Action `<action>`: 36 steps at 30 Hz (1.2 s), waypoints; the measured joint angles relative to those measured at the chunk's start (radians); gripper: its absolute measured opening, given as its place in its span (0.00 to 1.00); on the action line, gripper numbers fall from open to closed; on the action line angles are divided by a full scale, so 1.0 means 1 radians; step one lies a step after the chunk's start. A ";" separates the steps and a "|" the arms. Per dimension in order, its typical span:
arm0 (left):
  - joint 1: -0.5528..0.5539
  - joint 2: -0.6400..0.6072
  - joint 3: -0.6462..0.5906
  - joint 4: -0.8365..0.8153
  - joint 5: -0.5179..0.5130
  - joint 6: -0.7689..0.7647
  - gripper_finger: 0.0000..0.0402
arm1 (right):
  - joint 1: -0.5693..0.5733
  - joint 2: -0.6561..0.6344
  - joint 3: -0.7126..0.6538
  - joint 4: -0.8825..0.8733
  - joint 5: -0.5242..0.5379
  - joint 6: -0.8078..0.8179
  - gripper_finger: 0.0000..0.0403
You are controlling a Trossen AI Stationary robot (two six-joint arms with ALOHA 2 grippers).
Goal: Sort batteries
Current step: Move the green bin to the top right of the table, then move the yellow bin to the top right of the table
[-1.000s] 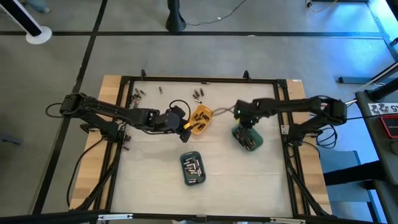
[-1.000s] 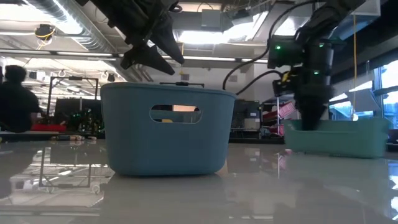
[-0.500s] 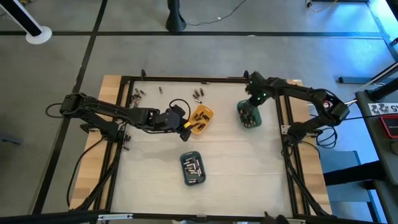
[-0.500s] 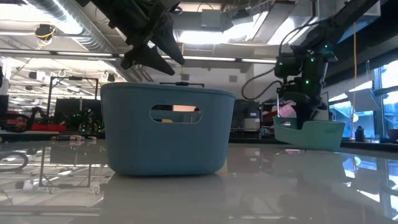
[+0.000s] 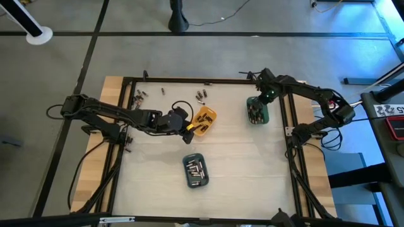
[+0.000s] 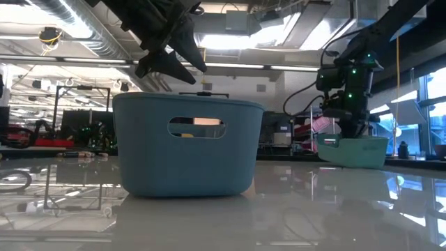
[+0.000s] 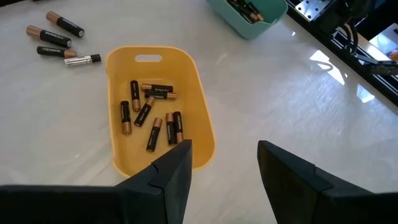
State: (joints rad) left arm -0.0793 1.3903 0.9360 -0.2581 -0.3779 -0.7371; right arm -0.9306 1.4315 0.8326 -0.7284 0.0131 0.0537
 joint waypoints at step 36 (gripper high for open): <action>-0.017 0.000 0.000 0.008 -0.002 -0.041 0.43 | 0.391 -0.146 0.079 0.327 -0.201 0.186 0.33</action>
State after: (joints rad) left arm -0.0963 1.3903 0.9360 -0.2497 -0.3798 -0.7782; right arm -0.5391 1.2857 0.9112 -0.4013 -0.1876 0.2401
